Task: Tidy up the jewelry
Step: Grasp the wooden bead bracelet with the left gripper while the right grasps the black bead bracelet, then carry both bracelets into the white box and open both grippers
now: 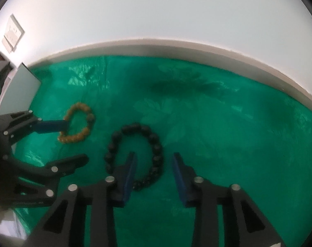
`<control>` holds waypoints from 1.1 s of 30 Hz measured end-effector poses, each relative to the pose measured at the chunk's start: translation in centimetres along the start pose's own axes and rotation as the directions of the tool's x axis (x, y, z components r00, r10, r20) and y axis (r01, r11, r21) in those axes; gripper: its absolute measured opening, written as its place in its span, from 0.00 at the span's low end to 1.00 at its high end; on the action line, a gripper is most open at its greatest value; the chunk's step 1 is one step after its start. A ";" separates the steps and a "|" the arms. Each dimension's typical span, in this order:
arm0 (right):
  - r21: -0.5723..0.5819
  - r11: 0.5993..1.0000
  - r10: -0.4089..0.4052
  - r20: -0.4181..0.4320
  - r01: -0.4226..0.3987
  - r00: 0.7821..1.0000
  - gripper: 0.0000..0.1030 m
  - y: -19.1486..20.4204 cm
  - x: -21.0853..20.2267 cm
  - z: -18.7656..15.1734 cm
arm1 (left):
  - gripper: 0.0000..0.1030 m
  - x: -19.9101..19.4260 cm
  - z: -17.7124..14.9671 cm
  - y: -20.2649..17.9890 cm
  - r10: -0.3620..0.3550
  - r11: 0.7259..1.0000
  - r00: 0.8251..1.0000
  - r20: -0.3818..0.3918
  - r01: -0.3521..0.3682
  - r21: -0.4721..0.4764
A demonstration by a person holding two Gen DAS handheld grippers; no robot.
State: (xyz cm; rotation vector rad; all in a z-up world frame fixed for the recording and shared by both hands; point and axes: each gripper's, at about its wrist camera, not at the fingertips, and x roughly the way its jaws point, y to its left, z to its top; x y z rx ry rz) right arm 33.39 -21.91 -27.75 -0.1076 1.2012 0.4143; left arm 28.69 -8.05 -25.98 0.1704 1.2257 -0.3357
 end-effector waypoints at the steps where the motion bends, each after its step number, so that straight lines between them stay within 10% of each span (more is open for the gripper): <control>1: -0.006 1.000 -0.002 -0.003 0.002 1.000 0.32 0.2 0.3 0.0 | 0.58 0.1 0.0 -0.1 0.002 1.000 1.000 -0.002 -0.002 0.006; 6: -0.088 0.992 -0.085 0.013 0.086 0.996 0.15 1.7 0.8 0.3 | 0.43 0.2 -0.6 -1.3 0.050 0.995 0.999 0.018 -0.051 0.087; 8: -0.102 0.990 -0.099 0.009 0.099 0.995 0.12 1.9 0.9 0.5 | 0.10 0.2 -0.5 -1.6 0.049 0.996 0.999 0.020 -0.050 0.079; 23: 0.044 0.997 0.056 0.118 -0.062 0.991 0.12 -0.5 -8.4 0.1 | 0.09 -5.9 -1.8 3.1 -0.119 0.972 0.987 0.109 0.138 -0.191; 33: 0.053 0.992 0.109 0.157 -0.118 0.982 0.12 1.3 -12.4 -0.9 | 0.09 -12.6 -2.9 1.9 -0.093 0.961 0.978 0.189 0.137 -0.238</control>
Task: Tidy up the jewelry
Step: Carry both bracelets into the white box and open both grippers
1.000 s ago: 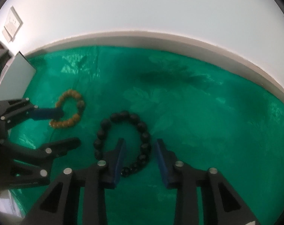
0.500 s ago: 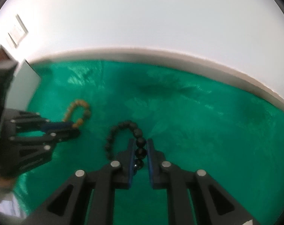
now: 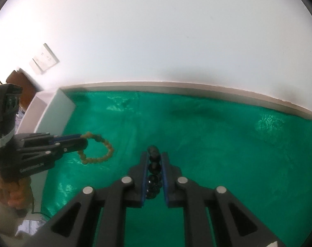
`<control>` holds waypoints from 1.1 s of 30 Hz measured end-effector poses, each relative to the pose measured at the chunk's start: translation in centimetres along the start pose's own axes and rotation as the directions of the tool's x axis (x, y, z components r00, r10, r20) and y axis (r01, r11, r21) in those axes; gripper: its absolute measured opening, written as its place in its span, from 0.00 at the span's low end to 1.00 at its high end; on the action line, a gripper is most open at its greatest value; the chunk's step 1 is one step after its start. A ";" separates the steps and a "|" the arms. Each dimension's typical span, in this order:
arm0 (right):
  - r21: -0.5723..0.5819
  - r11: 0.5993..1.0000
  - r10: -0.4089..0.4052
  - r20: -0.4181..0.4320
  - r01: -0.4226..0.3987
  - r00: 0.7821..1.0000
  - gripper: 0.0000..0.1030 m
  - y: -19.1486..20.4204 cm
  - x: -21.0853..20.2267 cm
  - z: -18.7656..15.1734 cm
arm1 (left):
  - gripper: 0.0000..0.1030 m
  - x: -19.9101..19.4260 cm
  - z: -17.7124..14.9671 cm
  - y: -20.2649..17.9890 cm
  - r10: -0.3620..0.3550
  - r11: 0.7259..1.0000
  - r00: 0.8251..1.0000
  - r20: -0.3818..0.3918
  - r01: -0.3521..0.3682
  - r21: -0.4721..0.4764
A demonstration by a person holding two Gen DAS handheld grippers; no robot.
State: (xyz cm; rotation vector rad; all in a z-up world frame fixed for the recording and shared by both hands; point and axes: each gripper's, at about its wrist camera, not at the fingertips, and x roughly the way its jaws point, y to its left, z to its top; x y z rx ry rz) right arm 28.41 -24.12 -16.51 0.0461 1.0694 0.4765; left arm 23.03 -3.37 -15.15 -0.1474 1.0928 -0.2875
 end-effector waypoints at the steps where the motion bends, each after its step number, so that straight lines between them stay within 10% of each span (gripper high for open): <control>1: -0.005 1.000 0.003 0.002 -0.003 1.000 0.12 0.3 -0.4 -0.1 | 0.09 -0.5 -0.2 0.0 0.003 1.000 1.000 0.002 -0.002 -0.009; 33: -0.387 0.897 0.244 0.032 -0.213 0.969 0.12 20.0 -8.5 0.6 | 0.09 -19.4 -8.5 6.7 0.222 0.941 0.964 0.149 -0.171 -0.293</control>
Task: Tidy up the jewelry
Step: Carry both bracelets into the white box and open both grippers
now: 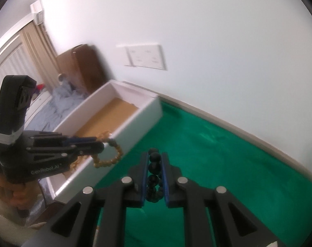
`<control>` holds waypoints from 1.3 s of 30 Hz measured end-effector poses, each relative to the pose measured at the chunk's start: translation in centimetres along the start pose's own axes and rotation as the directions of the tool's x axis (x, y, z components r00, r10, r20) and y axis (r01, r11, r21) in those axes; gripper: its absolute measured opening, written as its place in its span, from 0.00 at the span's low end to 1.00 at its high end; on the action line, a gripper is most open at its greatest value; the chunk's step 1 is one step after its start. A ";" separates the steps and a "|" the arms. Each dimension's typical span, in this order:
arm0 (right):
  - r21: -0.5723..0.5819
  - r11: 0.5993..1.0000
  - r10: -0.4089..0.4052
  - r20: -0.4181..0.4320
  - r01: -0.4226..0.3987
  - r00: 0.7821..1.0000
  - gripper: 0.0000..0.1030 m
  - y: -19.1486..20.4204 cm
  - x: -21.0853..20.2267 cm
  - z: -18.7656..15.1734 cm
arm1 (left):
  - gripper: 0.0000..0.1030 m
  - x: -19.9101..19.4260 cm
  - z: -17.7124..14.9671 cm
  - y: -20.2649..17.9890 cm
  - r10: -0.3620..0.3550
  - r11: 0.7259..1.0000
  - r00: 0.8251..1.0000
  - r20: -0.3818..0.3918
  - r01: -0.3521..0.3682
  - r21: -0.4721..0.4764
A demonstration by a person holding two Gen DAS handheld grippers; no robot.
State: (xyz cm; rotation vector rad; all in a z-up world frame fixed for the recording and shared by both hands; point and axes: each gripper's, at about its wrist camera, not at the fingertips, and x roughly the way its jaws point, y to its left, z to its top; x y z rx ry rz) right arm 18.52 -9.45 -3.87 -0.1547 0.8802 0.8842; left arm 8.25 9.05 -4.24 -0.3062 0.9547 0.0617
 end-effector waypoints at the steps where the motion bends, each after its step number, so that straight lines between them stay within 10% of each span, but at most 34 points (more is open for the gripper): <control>1: -0.016 1.000 0.015 0.002 -0.015 1.000 0.12 0.7 0.1 0.5 | 0.09 -0.6 0.0 0.5 0.008 1.000 1.000 0.010 -0.007 -0.011; 9: -0.159 0.982 0.108 0.029 -0.102 0.994 0.12 6.1 1.7 5.2 | 0.09 -5.4 0.2 7.2 0.090 0.983 0.994 0.067 -0.078 -0.165; 20: -0.261 0.927 0.262 -0.060 -0.269 0.963 0.12 13.2 9.6 11.6 | 0.09 -7.3 -1.0 18.9 0.283 0.891 0.957 0.060 -0.240 -0.385; 39: -0.257 0.862 0.325 -0.380 -0.436 0.866 0.13 21.7 24.5 5.7 | 0.10 0.4 -7.1 24.4 0.307 0.798 0.949 -0.073 -0.298 -0.524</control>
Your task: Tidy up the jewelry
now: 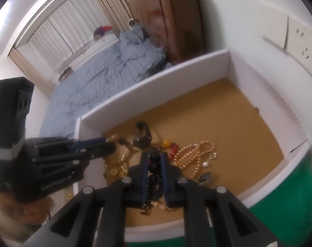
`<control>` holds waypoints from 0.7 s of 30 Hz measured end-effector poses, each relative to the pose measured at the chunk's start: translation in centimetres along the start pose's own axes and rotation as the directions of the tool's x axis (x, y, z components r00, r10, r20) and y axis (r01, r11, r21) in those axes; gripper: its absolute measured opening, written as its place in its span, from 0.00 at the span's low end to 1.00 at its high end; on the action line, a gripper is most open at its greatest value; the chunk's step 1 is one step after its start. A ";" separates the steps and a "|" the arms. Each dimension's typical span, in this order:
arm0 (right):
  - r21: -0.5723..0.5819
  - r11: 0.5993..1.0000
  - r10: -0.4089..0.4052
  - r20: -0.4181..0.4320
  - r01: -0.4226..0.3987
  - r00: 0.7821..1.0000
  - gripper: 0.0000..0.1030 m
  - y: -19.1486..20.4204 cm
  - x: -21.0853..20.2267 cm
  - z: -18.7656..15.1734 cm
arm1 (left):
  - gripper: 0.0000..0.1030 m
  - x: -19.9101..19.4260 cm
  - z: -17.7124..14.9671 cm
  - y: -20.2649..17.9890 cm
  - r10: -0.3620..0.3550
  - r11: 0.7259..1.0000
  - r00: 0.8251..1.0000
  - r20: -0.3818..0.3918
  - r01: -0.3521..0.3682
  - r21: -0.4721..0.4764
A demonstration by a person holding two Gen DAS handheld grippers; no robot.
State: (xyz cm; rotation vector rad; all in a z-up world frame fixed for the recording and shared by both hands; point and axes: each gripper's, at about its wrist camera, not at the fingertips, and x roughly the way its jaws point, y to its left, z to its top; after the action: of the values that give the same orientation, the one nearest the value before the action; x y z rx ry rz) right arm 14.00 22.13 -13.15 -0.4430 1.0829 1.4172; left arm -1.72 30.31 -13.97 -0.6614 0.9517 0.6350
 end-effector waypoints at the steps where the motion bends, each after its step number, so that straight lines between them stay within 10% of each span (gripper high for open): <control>1: 0.003 1.000 -0.001 -0.007 0.001 1.000 0.14 0.0 0.7 -0.1 | 0.11 0.3 -0.2 0.2 0.000 1.000 1.000 0.000 0.000 -0.011; 9: 0.024 0.998 -0.053 0.032 0.052 0.998 0.37 -0.8 -0.3 -0.1 | 0.61 -1.1 -1.8 0.1 0.075 0.997 0.996 0.052 -0.076 0.023; 14: -0.015 0.989 -0.147 0.057 0.149 0.987 0.57 0.0 -2.7 -0.1 | 0.95 -3.6 -2.8 -1.3 0.224 0.971 0.964 0.144 -0.233 0.053; 21: -0.074 0.966 -0.245 0.065 0.249 0.967 0.62 1.4 -5.7 -2.1 | 0.97 -6.8 -4.2 -2.2 0.301 0.952 0.937 0.177 -0.306 0.001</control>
State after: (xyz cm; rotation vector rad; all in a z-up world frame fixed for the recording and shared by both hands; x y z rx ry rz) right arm 13.06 17.47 -9.09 -0.5743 0.8940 1.2473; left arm -5.26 24.50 -9.25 -0.4266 0.9032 0.9369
